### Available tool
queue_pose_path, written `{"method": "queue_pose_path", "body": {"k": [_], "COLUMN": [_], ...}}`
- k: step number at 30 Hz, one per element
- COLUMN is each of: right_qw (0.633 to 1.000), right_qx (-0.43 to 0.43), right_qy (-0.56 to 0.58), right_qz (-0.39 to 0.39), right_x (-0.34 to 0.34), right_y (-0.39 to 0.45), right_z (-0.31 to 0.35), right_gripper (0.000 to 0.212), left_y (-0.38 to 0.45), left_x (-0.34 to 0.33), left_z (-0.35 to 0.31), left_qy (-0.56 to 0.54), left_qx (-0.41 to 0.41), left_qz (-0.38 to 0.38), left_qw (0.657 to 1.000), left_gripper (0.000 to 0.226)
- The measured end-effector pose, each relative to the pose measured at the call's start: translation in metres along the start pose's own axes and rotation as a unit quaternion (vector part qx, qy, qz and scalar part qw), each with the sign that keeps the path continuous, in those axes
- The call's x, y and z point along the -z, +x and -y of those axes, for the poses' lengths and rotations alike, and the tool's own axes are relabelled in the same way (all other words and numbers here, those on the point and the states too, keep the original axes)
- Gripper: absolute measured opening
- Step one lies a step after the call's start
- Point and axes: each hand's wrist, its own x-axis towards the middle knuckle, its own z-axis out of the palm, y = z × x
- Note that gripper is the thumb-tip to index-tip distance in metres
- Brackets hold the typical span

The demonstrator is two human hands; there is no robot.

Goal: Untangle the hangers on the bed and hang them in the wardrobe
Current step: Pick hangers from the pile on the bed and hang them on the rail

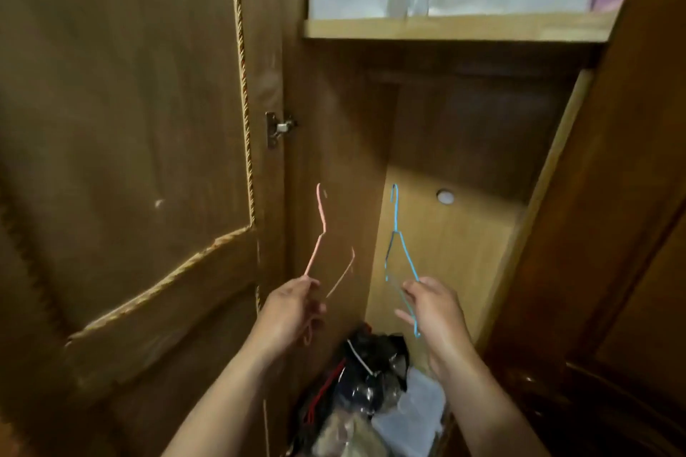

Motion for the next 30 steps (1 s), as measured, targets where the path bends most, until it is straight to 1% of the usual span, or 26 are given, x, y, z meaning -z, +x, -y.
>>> {"method": "queue_pose_path", "body": {"k": [4, 9, 12, 16, 20, 24, 27, 30], "right_qw": [0.998, 0.991, 0.985, 0.981, 0.977, 0.976, 0.978, 0.981], "right_qx": [0.024, 0.081, 0.110, 0.122, 0.129, 0.132, 0.126, 0.110], "right_qy": [0.017, 0.009, 0.011, 0.018, 0.038, 0.025, 0.016, -0.008], "right_qz": [-0.060, -0.107, -0.131, -0.150, -0.163, -0.168, -0.162, -0.158], "right_x": [-0.033, -0.047, -0.055, -0.060, -0.061, -0.061, -0.057, -0.057], "right_y": [0.045, 0.085, 0.098, 0.113, 0.124, 0.128, 0.131, 0.135], "right_z": [0.022, 0.067, 0.083, 0.089, 0.098, 0.103, 0.106, 0.107], "right_gripper": [0.013, 0.016, 0.016, 0.013, 0.015, 0.016, 0.015, 0.015], "left_y": [0.072, 0.145, 0.185, 0.221, 0.252, 0.271, 0.283, 0.288], "left_x": [0.018, 0.007, -0.008, -0.027, -0.038, -0.037, -0.036, -0.033], "left_z": [-0.044, -0.126, -0.173, -0.220, -0.233, -0.227, -0.218, -0.217], "left_qy": [0.030, 0.044, 0.069, 0.057, 0.056, 0.063, 0.089, 0.081], "left_qx": [-0.068, -0.125, -0.157, -0.186, -0.148, -0.106, -0.110, -0.127], "left_qz": [0.027, 0.080, 0.080, 0.084, 0.102, 0.083, 0.055, 0.054], "left_qw": [0.997, 0.988, 0.982, 0.977, 0.982, 0.989, 0.988, 0.987], "left_gripper": [0.031, 0.028, 0.027, 0.025, 0.027, 0.030, 0.032, 0.032]}}
